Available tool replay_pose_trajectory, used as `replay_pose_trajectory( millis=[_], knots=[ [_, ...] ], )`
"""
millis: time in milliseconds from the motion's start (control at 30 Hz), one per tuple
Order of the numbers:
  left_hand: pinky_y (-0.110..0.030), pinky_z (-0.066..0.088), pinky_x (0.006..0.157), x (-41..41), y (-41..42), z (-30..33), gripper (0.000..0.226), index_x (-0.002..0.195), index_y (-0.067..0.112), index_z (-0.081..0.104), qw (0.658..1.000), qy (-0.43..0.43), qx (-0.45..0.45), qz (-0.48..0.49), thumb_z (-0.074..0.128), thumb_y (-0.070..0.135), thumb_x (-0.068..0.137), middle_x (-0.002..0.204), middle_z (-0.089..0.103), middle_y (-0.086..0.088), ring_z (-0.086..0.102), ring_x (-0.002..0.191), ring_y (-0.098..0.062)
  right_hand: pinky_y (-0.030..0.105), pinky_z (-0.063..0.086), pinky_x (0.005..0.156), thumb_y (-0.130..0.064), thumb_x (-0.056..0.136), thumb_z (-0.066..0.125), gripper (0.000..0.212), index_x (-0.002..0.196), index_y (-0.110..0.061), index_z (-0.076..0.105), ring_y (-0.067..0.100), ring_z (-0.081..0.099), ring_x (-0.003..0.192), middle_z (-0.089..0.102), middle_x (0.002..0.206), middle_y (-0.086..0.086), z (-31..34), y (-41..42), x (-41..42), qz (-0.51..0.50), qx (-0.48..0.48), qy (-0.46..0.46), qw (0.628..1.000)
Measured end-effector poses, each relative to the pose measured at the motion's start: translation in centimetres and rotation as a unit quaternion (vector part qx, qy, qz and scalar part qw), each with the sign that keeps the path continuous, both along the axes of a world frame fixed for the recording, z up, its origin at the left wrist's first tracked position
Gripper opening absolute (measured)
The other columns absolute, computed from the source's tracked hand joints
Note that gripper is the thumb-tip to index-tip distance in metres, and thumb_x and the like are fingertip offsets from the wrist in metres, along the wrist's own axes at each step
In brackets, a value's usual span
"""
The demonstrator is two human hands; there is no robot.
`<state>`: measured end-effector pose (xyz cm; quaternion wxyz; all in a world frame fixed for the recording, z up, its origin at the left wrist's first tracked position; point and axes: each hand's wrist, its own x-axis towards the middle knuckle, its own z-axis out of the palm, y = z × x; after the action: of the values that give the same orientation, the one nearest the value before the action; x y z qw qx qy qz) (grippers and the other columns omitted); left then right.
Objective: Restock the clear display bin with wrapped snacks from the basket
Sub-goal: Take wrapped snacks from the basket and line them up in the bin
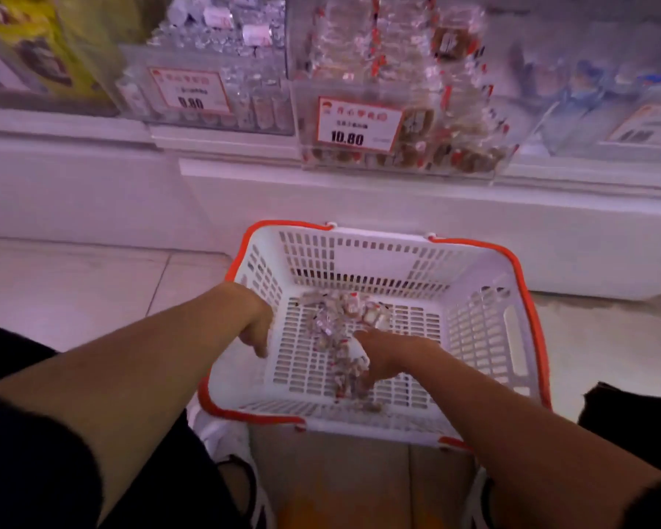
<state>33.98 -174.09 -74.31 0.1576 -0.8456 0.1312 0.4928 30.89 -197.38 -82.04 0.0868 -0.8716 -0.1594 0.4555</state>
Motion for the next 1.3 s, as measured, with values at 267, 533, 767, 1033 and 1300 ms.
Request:
replay_pose_trajectory(
  millis=[267,533,767,1033,1300],
  knots=[
    [-0.041,0.044,0.105,0.8,-3.5,-9.9,0.087,0.160,0.024,0.002,0.949,-0.099,-0.196,0.226,0.063,0.030,0.097,0.167,-0.001,-0.008,0.037,0.141,-0.038,0.054,0.041,0.105,-0.028,0.080,0.077,0.105,0.154,-0.045,0.004,0.040,0.015,0.146,-0.012,0.165,0.000,-10.7,1.0,-2.4,0.201,0.023,-0.117,0.972],
    [-0.052,0.030,0.117,3.2,-6.2,-17.4,0.109,0.159,0.024,-0.002,0.907,-0.113,-0.242,0.327,0.072,0.052,0.084,0.167,-0.004,-0.003,0.019,0.147,-0.042,0.048,0.047,0.096,-0.034,0.096,0.053,0.043,0.138,-0.036,0.044,0.033,0.011,0.146,0.017,0.160,-0.001,-13.0,-0.4,-2.3,0.208,0.033,-0.183,0.960],
    [-0.041,0.048,0.097,1.9,-8.8,-19.4,0.088,0.144,0.013,0.033,0.891,-0.216,-0.211,0.339,0.085,0.034,0.076,0.145,0.036,-0.010,0.045,0.126,-0.036,0.042,0.049,0.088,-0.039,0.089,0.066,0.047,0.129,-0.025,0.048,0.032,0.049,0.116,0.049,0.128,0.006,-13.3,-5.6,0.5,-0.037,0.006,-0.167,0.985],
    [-0.022,0.050,0.058,0.6,-7.8,-19.3,0.052,0.108,0.005,0.064,0.773,-0.112,-0.234,0.578,0.092,0.021,0.067,0.104,0.068,-0.004,0.063,0.081,-0.017,0.026,0.055,0.056,-0.015,0.068,0.090,0.050,0.108,-0.016,0.059,0.014,0.066,0.073,0.065,0.088,0.000,-13.3,-5.6,1.2,-0.464,0.194,-0.062,0.862],
    [-0.027,0.050,0.062,-1.0,-6.9,-19.0,0.011,0.088,0.008,0.067,0.692,0.134,-0.230,0.671,0.077,0.013,0.086,0.079,0.066,-0.006,0.058,0.066,-0.015,0.031,0.060,0.062,-0.015,0.067,0.085,0.047,0.109,-0.001,0.069,0.022,0.074,0.082,0.073,0.100,0.014,-11.8,-7.1,2.6,-0.679,0.334,0.221,0.615]
  ],
)
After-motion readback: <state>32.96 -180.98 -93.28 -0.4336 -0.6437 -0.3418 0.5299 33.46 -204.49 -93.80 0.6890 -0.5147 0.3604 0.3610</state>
